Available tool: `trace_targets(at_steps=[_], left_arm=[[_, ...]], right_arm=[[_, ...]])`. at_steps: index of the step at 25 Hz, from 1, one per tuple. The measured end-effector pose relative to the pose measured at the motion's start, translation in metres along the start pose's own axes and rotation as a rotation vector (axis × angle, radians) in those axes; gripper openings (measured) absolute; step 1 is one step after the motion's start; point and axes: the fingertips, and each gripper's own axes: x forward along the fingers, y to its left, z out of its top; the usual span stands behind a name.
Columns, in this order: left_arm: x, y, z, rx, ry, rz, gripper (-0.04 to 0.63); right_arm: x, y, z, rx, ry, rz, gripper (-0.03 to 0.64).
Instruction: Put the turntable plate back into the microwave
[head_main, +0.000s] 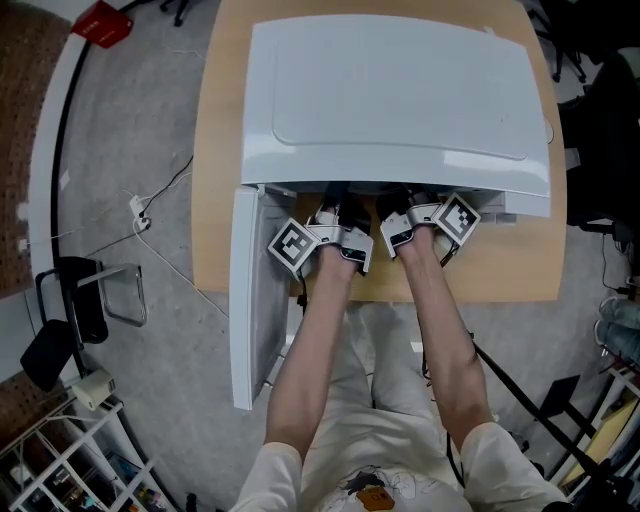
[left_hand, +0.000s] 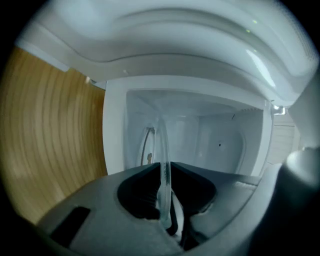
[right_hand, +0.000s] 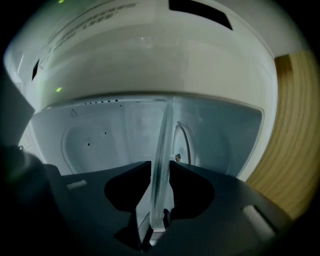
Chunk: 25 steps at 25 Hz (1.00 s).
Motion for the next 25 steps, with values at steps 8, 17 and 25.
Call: trace_targets(at_steps=[8, 17, 25], left_arm=[[0.006, 0.004, 0.001, 0.025, -0.017, 0.018, 0.051], [0.007, 0.012, 0.006, 0.036, -0.021, 0.046, 0.048], [-0.029, 0.017, 0.000, 0.108, -0.032, 0.166, 0.054]], right_arm=[[-0.028, 0.005, -0.019, 0.042, 0.062, -0.003, 0.120], [-0.041, -0.014, -0.034, 0.017, 0.107, -0.099, 0.038], [-0.038, -0.022, -0.031, 0.026, 0.084, -0.189, 0.031]])
